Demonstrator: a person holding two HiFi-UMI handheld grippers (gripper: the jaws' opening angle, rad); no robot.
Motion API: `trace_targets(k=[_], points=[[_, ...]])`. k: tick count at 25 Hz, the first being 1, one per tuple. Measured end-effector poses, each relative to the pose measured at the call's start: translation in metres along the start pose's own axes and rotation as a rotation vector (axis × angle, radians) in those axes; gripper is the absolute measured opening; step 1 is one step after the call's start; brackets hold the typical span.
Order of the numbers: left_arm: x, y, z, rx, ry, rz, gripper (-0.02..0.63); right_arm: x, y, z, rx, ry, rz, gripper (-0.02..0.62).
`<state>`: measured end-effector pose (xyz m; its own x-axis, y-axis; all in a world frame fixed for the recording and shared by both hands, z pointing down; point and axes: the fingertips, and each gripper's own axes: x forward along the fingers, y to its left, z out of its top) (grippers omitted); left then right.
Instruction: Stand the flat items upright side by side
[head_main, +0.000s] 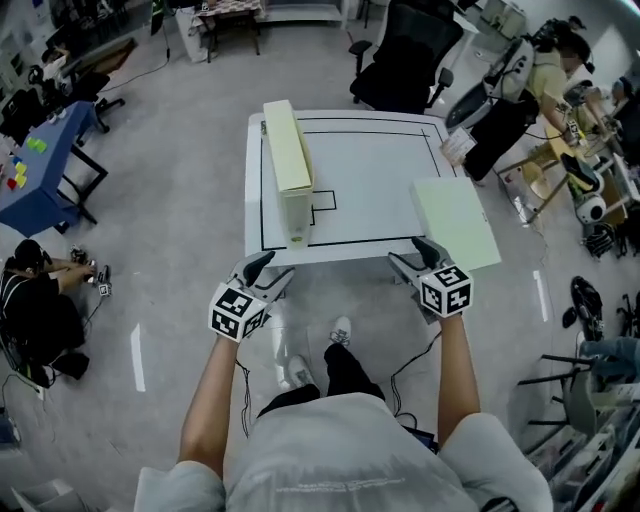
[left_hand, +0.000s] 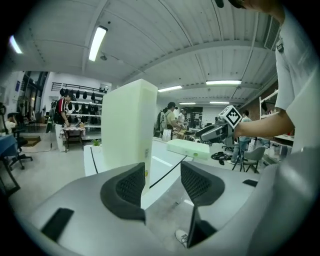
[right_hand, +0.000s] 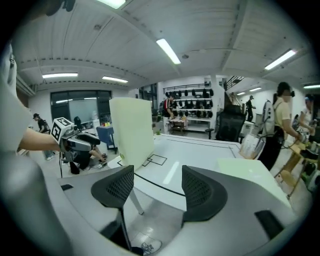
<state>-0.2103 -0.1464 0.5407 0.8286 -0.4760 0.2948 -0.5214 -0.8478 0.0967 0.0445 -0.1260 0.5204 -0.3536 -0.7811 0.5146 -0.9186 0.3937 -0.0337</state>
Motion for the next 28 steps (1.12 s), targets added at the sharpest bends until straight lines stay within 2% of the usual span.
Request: trace_targets(k=[6, 9, 11, 20, 24, 28], points=[[0.043, -0.056, 0.021, -0.027, -0.027, -0.135, 0.245, -0.11, -0.047, -0.026, 0.072, -0.022, -0.196, 0.314], [0.073, -0.09, 0.034, -0.04, -0.031, -0.203, 0.245, -0.152, -0.069, -0.039, 0.104, -0.033, -0.265, 0.314], [0.096, -0.11, 0.042, -0.077, -0.032, -0.239, 0.249, -0.172, -0.082, -0.05, 0.121, -0.035, -0.295, 0.314], [0.217, -0.182, 0.058, -0.448, 0.04, -0.323, 0.3, -0.22, -0.167, -0.093, 0.231, -0.056, -0.346, 0.314], [0.268, -0.214, 0.049, -0.601, 0.092, -0.367, 0.32, -0.217, -0.213, -0.108, 0.263, -0.04, -0.305, 0.314], [0.313, -0.234, 0.028, -0.756, 0.138, -0.39, 0.342, -0.201, -0.263, -0.118, 0.285, -0.017, -0.229, 0.321]])
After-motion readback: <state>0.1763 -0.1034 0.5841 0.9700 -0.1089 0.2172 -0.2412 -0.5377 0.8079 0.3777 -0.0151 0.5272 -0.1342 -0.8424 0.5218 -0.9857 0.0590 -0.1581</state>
